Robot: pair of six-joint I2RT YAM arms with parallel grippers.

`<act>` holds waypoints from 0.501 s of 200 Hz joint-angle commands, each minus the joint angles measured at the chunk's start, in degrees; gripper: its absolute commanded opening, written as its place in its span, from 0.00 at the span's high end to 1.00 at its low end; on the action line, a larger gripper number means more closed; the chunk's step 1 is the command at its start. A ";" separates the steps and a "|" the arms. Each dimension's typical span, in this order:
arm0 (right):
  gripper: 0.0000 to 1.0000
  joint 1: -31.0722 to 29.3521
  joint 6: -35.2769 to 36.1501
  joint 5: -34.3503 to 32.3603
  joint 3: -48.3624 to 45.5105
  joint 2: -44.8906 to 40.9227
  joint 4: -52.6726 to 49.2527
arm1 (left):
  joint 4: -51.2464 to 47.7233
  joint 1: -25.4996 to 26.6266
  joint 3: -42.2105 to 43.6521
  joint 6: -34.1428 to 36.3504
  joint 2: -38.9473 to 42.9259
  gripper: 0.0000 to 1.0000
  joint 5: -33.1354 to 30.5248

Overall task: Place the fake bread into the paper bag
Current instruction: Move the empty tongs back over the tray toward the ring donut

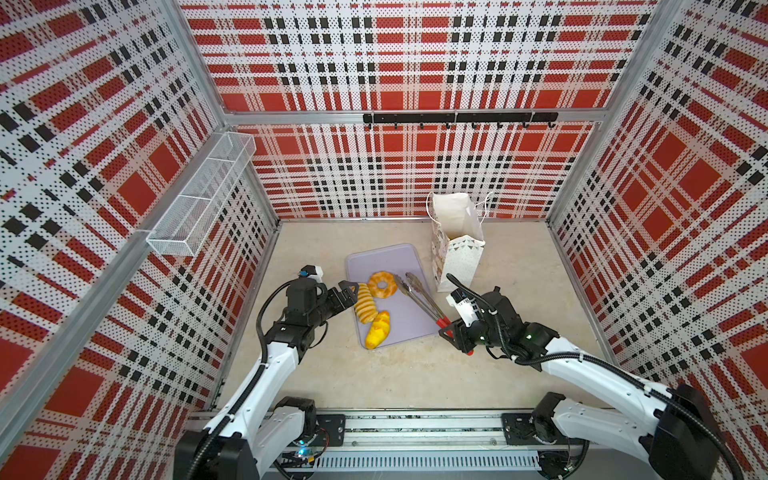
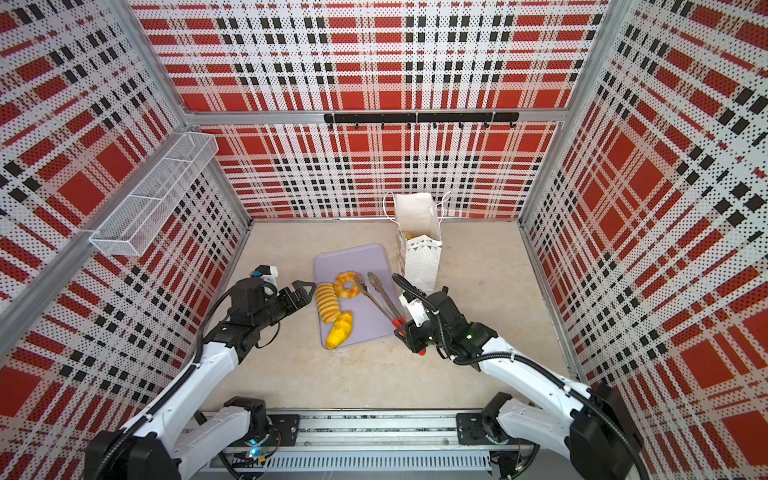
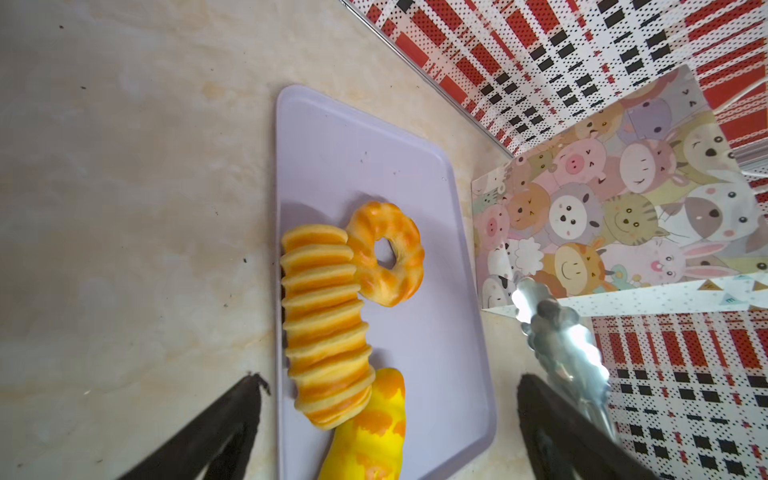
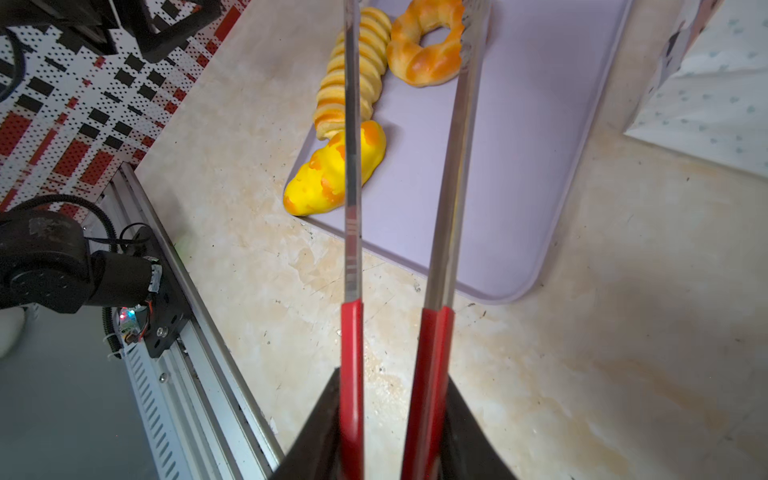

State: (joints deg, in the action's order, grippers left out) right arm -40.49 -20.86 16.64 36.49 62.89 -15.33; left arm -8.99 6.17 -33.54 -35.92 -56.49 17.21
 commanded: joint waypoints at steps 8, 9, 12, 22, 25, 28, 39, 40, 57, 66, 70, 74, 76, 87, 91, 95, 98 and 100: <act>0.67 -0.40 -3.92 0.14 0.72 2.19 5.27 | 1.14 -2.25 -1.26 2.44 -0.84 0.02 7.47; 0.67 -0.43 -4.01 0.10 0.66 2.21 5.38 | 1.11 -2.28 -1.26 2.53 -0.83 0.02 7.61; 0.67 -0.42 -4.14 -0.08 0.56 2.42 5.72 | 0.98 -2.34 -1.28 2.70 -0.95 0.02 7.84; 0.67 -0.46 -4.59 -0.56 0.17 3.33 6.48 | 0.30 -2.56 -1.43 3.61 -0.95 0.02 8.42; 0.67 -0.42 -4.67 -0.56 0.16 3.62 6.68 | -0.19 -2.64 -1.58 3.93 -0.93 0.02 8.52; 0.67 -0.41 -4.75 -0.52 0.16 3.86 6.82 | -0.70 -2.66 -1.66 4.27 -0.91 0.02 8.66; 0.67 -0.38 -5.05 0.07 0.12 5.37 8.23 | -2.26 -2.66 -1.80 5.06 -0.67 0.02 9.03; 0.67 -0.38 -5.10 0.15 0.14 5.52 8.35 | -2.30 -2.66 -1.80 5.15 -0.67 0.02 9.10; 0.67 -0.41 -4.76 1.31 1.55 8.36 8.81 | -2.60 -2.70 -1.69 5.22 -0.28 0.02 9.30; 0.67 -0.49 -4.36 1.26 3.06 10.01 7.85 | -2.53 -2.79 -1.78 4.83 -0.28 0.02 9.07; 0.67 -0.46 -4.18 1.28 3.85 10.65 7.23 | -2.53 -2.75 -1.86 4.61 -0.34 0.02 9.07; 0.67 -0.51 -3.98 1.26 4.55 11.33 6.77 | -2.52 -2.75 -1.88 4.46 -0.45 0.02 9.24; 0.67 -0.52 -3.89 1.24 4.77 11.60 6.49 | -2.52 -2.75 -1.88 4.39 -0.50 0.02 9.31; 0.67 -0.48 -3.52 1.00 6.38 12.85 5.31 | -2.57 -2.74 -1.81 4.33 -0.59 0.02 9.92; 0.67 -0.51 -3.62 0.82 6.64 13.28 5.05 | -2.52 -2.72 -1.75 4.39 -0.59 0.02 10.07; 0.67 -0.49 -3.64 0.53 6.94 13.69 4.82 | -2.44 -2.75 -1.59 4.50 -0.48 0.02 10.18; 0.67 -0.47 -3.70 0.43 7.07 13.89 4.72 | -2.36 -2.75 -1.47 4.58 -0.42 0.02 10.21; 0.67 -0.47 -3.67 0.37 7.16 14.09 4.64 | -2.30 -2.72 -1.38 4.62 -0.34 0.02 10.21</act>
State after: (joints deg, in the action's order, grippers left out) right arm -40.51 -25.02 17.12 40.40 75.88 -11.27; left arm -10.90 3.88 -33.82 -32.56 -57.39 25.54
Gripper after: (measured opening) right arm 0.328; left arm 0.982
